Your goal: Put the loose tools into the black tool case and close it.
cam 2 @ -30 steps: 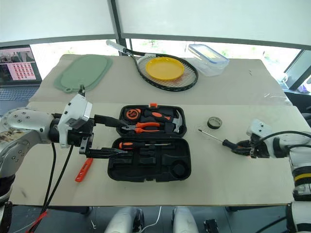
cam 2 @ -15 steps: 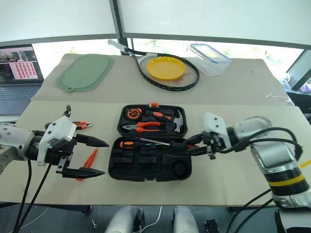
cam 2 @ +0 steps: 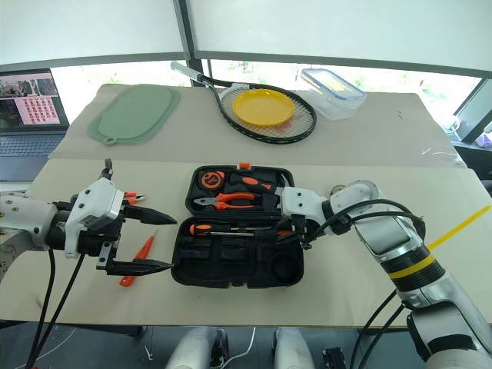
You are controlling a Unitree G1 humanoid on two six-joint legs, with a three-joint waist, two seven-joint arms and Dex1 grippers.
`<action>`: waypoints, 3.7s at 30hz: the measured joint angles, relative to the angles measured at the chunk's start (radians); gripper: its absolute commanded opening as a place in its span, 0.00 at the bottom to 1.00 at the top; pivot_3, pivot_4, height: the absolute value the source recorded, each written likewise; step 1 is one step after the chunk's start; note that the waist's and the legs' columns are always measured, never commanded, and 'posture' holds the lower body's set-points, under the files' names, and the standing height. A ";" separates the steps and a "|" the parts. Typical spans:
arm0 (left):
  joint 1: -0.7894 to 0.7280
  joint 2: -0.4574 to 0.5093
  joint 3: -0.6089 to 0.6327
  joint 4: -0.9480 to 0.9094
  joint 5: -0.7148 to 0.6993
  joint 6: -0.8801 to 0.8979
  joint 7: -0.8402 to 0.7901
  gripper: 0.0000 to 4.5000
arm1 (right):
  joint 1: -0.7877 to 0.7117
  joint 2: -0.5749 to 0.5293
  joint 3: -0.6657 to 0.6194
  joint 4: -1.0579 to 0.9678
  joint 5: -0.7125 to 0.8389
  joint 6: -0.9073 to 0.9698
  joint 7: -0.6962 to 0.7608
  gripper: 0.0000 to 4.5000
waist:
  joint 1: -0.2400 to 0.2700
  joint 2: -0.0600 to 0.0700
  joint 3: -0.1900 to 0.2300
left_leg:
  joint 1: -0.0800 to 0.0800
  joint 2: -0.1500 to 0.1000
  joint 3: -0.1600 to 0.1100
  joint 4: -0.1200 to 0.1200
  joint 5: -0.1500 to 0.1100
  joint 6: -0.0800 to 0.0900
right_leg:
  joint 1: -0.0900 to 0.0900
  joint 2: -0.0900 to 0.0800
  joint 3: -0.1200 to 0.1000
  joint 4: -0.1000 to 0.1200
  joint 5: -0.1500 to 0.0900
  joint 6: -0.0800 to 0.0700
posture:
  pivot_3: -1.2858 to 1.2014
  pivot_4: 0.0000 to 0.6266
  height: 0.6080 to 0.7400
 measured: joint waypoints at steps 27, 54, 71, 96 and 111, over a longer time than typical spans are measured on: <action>-0.073 -0.029 -0.089 0.065 0.039 -0.054 -0.002 1.00 | -0.004 0.183 -0.099 -0.049 0.150 0.232 -0.170 0.44 | 0.000 -0.001 0.000 | -0.001 0.001 0.002 0.000 0.000 -0.001 | 0.000 0.001 -0.001 0.000 0.000 -0.001 | 0.52 0.24 0.99; -0.057 -0.040 -0.083 0.077 0.070 -0.058 0.035 1.00 | 0.041 0.183 -0.043 -0.098 0.099 0.162 -0.171 0.07 | -0.001 -0.004 -0.001 | 0.000 0.001 -0.001 0.000 0.001 -0.001 | 0.000 0.001 -0.001 0.001 0.000 -0.001 | 0.52 0.24 0.99; 0.783 -0.160 0.651 0.105 0.229 0.006 0.168 1.00 | 0.197 -0.216 -0.495 -0.318 0.547 0.273 0.121 1.00 | -0.002 -0.006 0.000 | 0.005 0.004 -0.005 -0.002 -0.004 -0.001 | 0.001 -0.006 -0.009 -0.003 -0.007 -0.011 | 0.52 0.24 0.99; 0.034 -0.232 0.092 -0.026 -0.055 0.890 0.852 0.94 | 0.317 -0.194 -0.528 -0.463 0.629 0.246 -0.042 1.00 | 0.008 -0.007 0.000 | 0.004 0.002 -0.008 -0.002 -0.002 -0.002 | 0.004 -0.004 -0.006 0.000 -0.002 -0.003 | 0.52 0.24 0.99; 0.042 -0.255 0.087 0.007 -0.014 0.872 0.892 0.08 | 0.394 -0.199 -0.556 -0.520 0.653 0.232 -0.120 1.00 | 0.009 -0.004 -0.002 | 0.004 0.001 -0.007 -0.002 -0.002 -0.002 | 0.005 -0.004 -0.006 0.000 -0.002 -0.003 | 0.52 0.24 0.99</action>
